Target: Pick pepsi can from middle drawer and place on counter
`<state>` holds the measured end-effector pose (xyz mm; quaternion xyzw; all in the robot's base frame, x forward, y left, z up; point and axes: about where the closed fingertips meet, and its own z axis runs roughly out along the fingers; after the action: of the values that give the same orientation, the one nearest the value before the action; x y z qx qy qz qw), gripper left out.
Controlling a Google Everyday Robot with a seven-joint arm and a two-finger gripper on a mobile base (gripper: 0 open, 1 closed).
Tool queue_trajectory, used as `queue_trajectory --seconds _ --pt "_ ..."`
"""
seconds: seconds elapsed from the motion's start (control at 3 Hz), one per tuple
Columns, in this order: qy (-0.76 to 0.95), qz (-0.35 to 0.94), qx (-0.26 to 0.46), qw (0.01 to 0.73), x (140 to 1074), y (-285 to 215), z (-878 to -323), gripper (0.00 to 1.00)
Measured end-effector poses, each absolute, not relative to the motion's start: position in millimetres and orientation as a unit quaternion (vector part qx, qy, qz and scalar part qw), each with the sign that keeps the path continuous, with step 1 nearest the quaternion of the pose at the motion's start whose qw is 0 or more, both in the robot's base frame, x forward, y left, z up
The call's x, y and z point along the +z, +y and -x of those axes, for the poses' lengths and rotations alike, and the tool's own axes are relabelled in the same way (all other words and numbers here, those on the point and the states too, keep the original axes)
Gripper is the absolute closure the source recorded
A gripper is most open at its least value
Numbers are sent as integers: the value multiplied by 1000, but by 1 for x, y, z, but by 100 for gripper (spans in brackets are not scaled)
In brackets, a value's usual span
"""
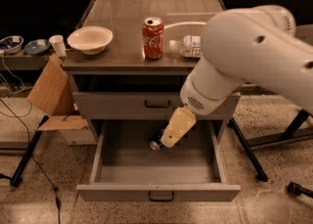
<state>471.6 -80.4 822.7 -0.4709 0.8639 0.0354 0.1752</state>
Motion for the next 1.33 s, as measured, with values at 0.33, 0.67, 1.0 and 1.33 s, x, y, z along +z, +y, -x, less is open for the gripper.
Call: queue_trajectory --seconds 0.33,0.67,1.0,1.33 --pt "891 429 69 130 763 -36 -485 0" --pt "919 368 100 95 729 -11 -491 0" --pt "921 364 100 95 728 -11 -492 0" --pt "930 340 104 96 721 -8 -498 0"
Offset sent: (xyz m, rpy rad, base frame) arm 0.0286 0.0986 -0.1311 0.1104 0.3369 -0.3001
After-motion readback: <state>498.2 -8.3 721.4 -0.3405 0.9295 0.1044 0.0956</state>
